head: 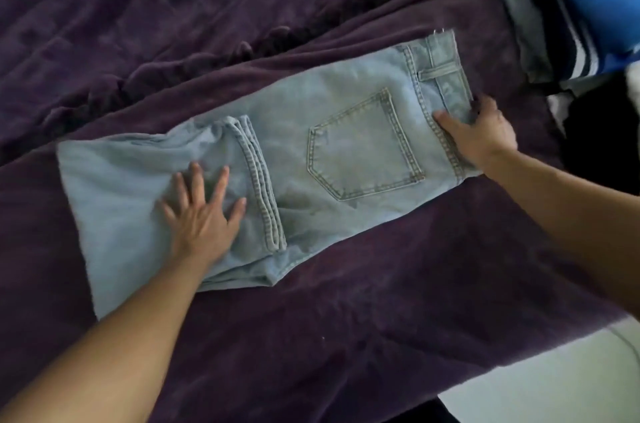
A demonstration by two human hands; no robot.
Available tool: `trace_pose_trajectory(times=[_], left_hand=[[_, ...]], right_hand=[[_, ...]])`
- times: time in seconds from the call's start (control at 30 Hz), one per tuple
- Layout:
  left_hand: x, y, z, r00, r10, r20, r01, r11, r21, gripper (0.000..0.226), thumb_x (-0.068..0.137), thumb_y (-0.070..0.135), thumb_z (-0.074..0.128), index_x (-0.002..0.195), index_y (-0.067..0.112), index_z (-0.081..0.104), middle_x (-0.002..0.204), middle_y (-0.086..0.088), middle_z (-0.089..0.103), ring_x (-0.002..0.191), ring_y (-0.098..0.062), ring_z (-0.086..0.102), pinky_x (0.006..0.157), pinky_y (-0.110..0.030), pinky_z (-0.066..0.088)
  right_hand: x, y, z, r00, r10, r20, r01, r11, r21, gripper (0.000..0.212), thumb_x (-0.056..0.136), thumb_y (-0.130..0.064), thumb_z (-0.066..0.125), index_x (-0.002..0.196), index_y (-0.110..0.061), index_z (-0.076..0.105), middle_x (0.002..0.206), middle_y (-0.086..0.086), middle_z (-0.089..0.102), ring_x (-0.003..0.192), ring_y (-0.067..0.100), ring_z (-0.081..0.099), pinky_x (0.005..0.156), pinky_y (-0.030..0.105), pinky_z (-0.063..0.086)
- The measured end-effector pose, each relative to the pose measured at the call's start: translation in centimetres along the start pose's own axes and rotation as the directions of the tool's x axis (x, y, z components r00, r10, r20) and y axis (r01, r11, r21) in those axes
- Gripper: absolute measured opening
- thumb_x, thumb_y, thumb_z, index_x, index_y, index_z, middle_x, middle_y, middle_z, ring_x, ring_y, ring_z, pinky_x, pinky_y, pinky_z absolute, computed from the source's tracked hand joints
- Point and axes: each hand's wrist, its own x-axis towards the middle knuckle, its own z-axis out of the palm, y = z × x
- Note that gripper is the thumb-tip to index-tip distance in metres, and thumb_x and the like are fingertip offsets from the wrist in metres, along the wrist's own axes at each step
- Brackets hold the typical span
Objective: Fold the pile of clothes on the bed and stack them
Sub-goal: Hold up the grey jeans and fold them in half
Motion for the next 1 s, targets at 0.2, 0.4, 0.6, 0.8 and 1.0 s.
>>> trace_pose_trajectory(times=[0.2, 0.4, 0.6, 0.8, 1.0], left_hand=[[0.7, 0.2, 2.1, 0.999, 0.007, 0.033, -0.008, 1.0, 0.01, 0.07, 0.086, 0.071, 0.004, 0.148, 0.042, -0.011, 0.16, -0.007, -0.012, 0.146, -0.036, -0.006, 0.109, -0.067, 0.008], [-1.1, -1.2, -2.5, 1.0, 0.028, -0.007, -0.029, 0.965, -0.262, 0.058, 0.092, 0.044, 0.05, 0.143, 0.018, 0.037, 0.149, -0.019, 0.03, 0.134, -0.038, 0.032, 0.107, -0.052, 0.03], [-6.8, -9.5, -6.8, 0.975, -0.184, -0.127, 0.087, 0.837, -0.54, 0.039, 0.09, 0.008, 0.056, 0.128, 0.0, 0.053, 0.125, -0.023, 0.053, 0.115, -0.04, 0.05, 0.095, -0.046, 0.041], [-10.9, -20.2, -6.4, 0.912, -0.403, -0.082, 0.266, 0.73, -0.63, 0.038, 0.097, 0.016, 0.047, 0.134, 0.008, 0.048, 0.132, -0.015, 0.051, 0.117, -0.032, 0.051, 0.096, -0.036, 0.041], [-11.7, -24.9, -4.5, 0.883, -0.466, -0.059, 0.307, 0.667, -0.679, 0.035, 0.096, 0.016, 0.051, 0.129, 0.004, 0.052, 0.123, -0.02, 0.057, 0.109, -0.035, 0.056, 0.091, -0.034, 0.039]], right_hand=[[-1.1, 0.8, 2.0, 0.996, 0.03, -0.078, -0.002, 0.942, 0.334, 0.064, 0.061, -0.067, 0.071, 0.105, -0.021, 0.064, 0.1, -0.005, 0.069, 0.092, 0.018, 0.066, 0.084, 0.038, 0.054], [-9.4, -5.8, -1.9, 0.99, -0.118, -0.075, 0.14, 0.807, 0.574, 0.028, 0.071, -0.039, 0.077, 0.09, -0.022, 0.066, 0.082, -0.01, 0.071, 0.072, 0.003, 0.069, 0.063, 0.024, 0.059], [-23.6, -17.7, -2.5, 0.85, -0.52, 0.085, 0.387, 0.726, 0.569, 0.034, 0.08, -0.027, 0.074, 0.106, -0.028, 0.053, 0.083, -0.006, 0.07, 0.073, 0.008, 0.067, 0.063, 0.033, 0.055], [-32.1, -27.3, 10.6, 0.7, -0.677, 0.227, 0.614, 0.733, 0.292, 0.04, 0.091, -0.03, 0.058, 0.125, -0.02, 0.038, 0.081, 0.002, 0.062, 0.082, 0.029, 0.061, 0.069, 0.034, 0.038], [-34.3, -28.5, 21.1, 0.608, -0.537, 0.585, 0.536, 0.821, 0.197, 0.052, 0.094, -0.023, 0.054, 0.143, -0.015, 0.04, 0.126, 0.012, 0.061, 0.116, 0.03, 0.057, 0.095, 0.037, 0.046]])
